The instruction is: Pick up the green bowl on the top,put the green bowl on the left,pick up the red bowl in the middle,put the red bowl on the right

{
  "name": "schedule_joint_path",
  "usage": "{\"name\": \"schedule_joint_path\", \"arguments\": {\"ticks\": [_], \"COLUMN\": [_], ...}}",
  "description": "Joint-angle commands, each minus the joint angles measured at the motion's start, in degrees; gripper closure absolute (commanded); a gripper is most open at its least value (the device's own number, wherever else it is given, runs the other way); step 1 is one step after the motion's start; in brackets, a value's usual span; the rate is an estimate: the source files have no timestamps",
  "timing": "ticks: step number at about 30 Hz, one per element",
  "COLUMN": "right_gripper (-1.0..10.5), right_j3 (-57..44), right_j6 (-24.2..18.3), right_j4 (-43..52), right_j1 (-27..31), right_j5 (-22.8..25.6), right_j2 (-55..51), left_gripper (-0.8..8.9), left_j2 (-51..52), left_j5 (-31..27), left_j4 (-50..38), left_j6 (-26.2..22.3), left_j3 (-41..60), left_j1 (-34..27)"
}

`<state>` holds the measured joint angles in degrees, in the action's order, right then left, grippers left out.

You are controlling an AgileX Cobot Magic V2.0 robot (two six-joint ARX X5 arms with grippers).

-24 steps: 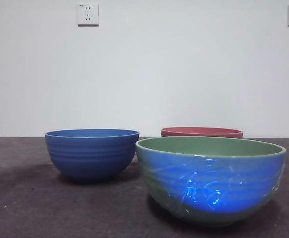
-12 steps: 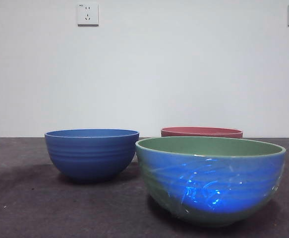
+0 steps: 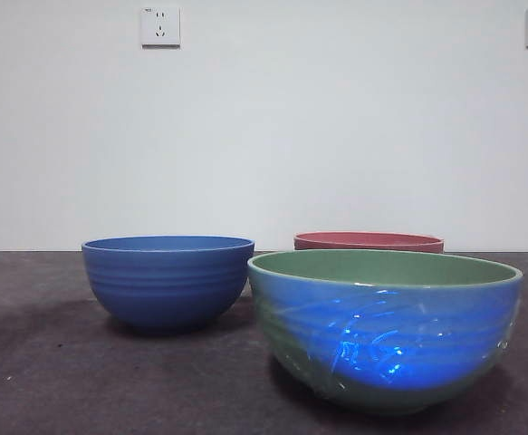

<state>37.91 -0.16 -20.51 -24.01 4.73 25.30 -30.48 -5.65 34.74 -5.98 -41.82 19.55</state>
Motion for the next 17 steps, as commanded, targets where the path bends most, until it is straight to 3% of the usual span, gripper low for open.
{"name": "schedule_joint_path", "arguments": {"ticks": [1, 9, 17], "right_gripper": [9.6, 9.6, 9.6], "right_j3": [-0.3, -0.3, -0.3], "right_j6": [0.7, 0.7, 0.7], "right_j4": [0.3, 0.3, 0.3], "right_j1": [0.0, 0.0, 0.0], "right_j5": [0.2, 0.2, 0.2], "right_j2": [0.0, 0.0, 0.1], "left_gripper": [8.17, 8.17, 8.17], "left_j2": [5.8, 19.4, 26.6], "left_j5": [-0.2, 0.2, 8.2], "left_j4": [-0.9, -15.0, -27.4], "left_j6": [-1.3, 0.3, 2.2], "left_j3": [0.6, 13.9, 33.4], "left_j1": [-1.4, -14.5, -18.5]}}
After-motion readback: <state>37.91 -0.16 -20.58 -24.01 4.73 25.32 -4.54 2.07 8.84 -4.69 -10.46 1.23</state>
